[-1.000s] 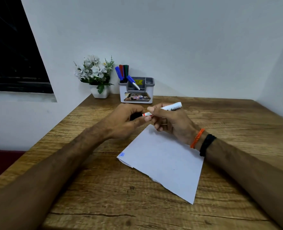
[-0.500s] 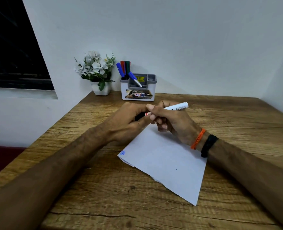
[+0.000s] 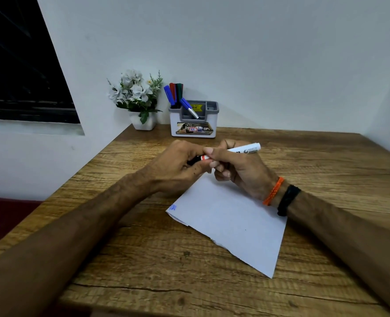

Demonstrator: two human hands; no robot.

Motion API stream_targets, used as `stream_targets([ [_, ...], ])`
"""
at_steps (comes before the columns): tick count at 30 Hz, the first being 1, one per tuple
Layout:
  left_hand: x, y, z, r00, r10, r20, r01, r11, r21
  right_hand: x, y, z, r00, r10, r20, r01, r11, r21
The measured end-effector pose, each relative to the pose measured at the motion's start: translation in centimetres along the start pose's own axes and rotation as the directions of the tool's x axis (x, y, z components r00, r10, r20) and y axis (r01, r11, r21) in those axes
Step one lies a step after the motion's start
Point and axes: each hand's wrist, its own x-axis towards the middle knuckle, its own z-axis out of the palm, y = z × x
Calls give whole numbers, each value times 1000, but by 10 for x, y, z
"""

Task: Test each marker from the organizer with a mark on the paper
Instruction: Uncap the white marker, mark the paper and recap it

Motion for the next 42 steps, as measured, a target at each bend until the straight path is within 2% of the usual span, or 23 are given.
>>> stream_targets([
  [3,0,0,-1,1000,-3,-22,2,1000,-31,0,0,-3,1000,-14,-11,14,1000,-5],
  [6,-1,-2,-3,999,-21,-32,20,999,-33,0,-3,-5,998,-64,-23,62,992,-106],
  [9,0,-4,-7,992,-120,-44,113,985,-128,0,-5,-6,990,-103,-100,85,981,-174],
  [12,-3,-12,-16,971,-237,3,234,957,-171,1,-8,-10,982,-75,-173,56,992,-112],
  [14,-5,-15,-21,962,-257,90,267,956,-124,0,-11,-10,988,-15,-151,9,999,-41],
  [18,-7,-13,-20,939,-253,234,280,956,-91,-4,-11,-4,999,53,11,-52,993,-104],
  [24,-8,-18,-17,924,-258,283,279,960,-34,-11,-4,12,983,125,136,-96,974,-205],
  [33,-6,-24,-19,916,-251,312,265,964,-3,-24,2,31,992,121,36,-102,939,-329],
  [42,-7,-20,-19,906,-259,334,277,961,-5,-33,11,35,1000,27,-6,-26,876,-482],
])
